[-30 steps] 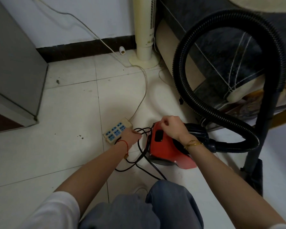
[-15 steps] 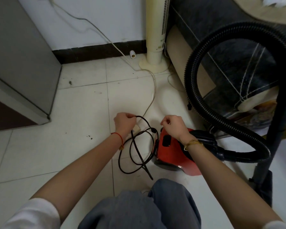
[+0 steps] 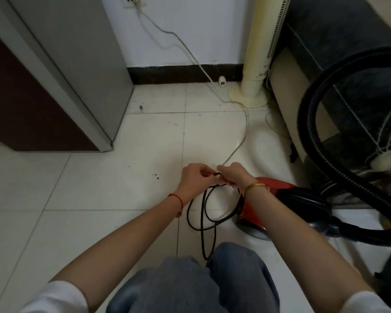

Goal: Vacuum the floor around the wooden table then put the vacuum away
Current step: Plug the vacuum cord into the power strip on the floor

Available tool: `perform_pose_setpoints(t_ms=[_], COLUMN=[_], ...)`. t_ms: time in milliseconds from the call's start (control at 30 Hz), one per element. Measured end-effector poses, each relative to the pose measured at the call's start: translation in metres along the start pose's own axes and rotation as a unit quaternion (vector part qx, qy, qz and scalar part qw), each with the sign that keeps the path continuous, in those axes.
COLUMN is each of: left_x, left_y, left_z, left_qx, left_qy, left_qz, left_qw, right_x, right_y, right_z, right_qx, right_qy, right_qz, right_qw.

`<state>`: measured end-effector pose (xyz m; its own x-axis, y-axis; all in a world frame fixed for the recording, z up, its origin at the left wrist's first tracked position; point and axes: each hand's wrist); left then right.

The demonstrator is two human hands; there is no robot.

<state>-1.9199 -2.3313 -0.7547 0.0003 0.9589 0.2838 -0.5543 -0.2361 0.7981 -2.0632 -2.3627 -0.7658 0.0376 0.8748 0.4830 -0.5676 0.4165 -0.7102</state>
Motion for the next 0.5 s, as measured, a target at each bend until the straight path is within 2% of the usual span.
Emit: perform_pose_setpoints(t_ms=[133, 267, 400, 500], left_x=[0.009, 0.014, 0.010, -0.002], left_y=[-0.019, -0.042, -0.065, -0.080], left_z=[0.017, 0.023, 0.015, 0.012], left_qx=[-0.047, -0.101, -0.163, -0.145], left_qy=[-0.137, -0.257, -0.334, -0.333], left_qz=[-0.003, -0.012, -0.023, 0.007], left_qw=[0.989, 0.961, 0.928, 0.932], right_x=[-0.007, -0.017, -0.046, -0.069], right_y=[0.008, 0.014, 0.015, 0.020], right_z=[-0.022, -0.035, -0.042, -0.039], right_qx=[-0.106, -0.247, -0.207, -0.175], right_qy=[0.017, 0.009, 0.078, 0.068], right_qz=[-0.065, -0.108, -0.056, -0.032], right_qw=[0.992, 0.963, 0.974, 0.982])
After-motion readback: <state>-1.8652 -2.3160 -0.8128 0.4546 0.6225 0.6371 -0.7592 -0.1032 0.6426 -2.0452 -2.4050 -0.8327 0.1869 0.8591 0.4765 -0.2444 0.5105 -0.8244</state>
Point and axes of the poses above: each hand's wrist, its own x-axis away from the middle knuckle, its own z-axis out of the back of the hand, y = z × x, and after that the axes turned 8 degrees about z, right-handed
